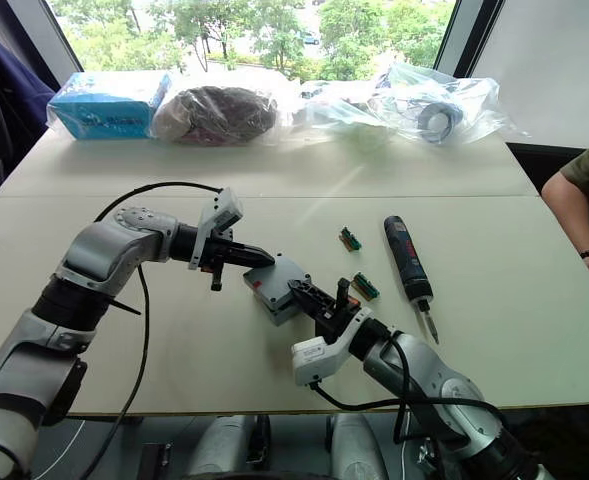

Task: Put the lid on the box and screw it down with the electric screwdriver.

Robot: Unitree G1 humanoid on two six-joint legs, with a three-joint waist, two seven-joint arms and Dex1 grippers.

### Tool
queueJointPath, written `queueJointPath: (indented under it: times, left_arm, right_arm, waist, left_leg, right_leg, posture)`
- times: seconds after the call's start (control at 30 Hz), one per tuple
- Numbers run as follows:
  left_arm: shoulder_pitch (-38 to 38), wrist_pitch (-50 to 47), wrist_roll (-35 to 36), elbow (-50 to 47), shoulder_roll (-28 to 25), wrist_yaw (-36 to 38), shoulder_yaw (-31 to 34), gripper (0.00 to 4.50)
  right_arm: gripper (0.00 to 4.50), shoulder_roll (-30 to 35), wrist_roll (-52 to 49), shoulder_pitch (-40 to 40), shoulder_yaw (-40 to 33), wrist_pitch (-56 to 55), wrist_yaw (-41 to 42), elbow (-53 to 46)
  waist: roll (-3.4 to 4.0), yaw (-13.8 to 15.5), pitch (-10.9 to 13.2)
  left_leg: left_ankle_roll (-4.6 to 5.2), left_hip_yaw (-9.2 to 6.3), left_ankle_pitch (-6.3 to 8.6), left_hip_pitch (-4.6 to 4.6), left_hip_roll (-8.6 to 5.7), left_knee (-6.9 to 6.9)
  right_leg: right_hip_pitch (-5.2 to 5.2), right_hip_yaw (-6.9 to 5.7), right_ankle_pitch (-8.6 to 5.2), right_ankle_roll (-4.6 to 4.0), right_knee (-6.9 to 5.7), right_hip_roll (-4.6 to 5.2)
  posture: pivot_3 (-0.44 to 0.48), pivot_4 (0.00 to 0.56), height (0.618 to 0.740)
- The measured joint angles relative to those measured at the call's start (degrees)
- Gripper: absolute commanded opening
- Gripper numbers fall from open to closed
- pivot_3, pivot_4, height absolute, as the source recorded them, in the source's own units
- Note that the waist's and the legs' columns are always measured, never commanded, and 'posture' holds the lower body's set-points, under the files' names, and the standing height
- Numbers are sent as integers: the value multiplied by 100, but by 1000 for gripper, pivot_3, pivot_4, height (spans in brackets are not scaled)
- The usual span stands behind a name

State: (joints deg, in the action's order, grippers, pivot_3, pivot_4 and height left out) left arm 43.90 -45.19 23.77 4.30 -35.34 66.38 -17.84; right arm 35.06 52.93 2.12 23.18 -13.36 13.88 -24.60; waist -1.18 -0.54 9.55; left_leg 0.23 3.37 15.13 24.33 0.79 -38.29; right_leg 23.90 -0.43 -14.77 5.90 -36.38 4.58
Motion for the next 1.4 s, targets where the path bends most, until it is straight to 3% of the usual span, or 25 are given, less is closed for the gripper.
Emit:
queueJointPath:
  times: [0.43, 1.0, 1.07, 1.27, 1.4]
  left_arm:
    - [1, 689, -716, 18, 157, -15, -267, 52]
    - [-115, 1009, -1091, -134, 281, -105, -310, 52]
    - [-141, 1160, -1219, -136, 275, -112, -354, 0]
    - [-220, 1341, -1455, -108, 277, -135, -438, 0]
    - [-243, 1512, -1628, -91, 283, -187, -507, 0]
  right_arm:
    - [175, -203, 142, -16, -72, 61, 132, 120]
    - [175, -248, 200, -59, -119, 2, 179, 139]
    - [1199, -269, 202, -57, -114, 5, 236, 139]
    - [3289, -326, 198, -93, -130, 20, 322, 120]
    - [3289, -321, 194, -159, -166, 15, 382, 53]
  waist:
    - [-2, 21, -6]
    - [-3, 23, -38]
    - [-3, 25, -61]
    - [-16, 7, -125]
    - [-23, 4, -141]
  left_leg:
    - [40, -1, 24, -95, 1, 1]
    - [44, -2, 26, -104, 3, 1]
    - [46, -1, 28, -105, 3, 1]
    - [53, -1, 33, -136, 5, 7]
    - [62, 1, 39, -184, 9, 15]
  right_leg:
    - [-99, -4, -8, -12, 8, 5]
    - [-110, -3, -8, -12, 9, 5]
    - [-112, -4, -8, -12, 10, 5]
    - [-141, -4, -16, -24, 18, 5]
    - [-184, -4, -34, -53, 21, 6]
  posture:
    - [0, 150, 740]
    - [0, 150, 740]
    - [0, 150, 740]
    - [0, 150, 740]
    - [0, 150, 740]
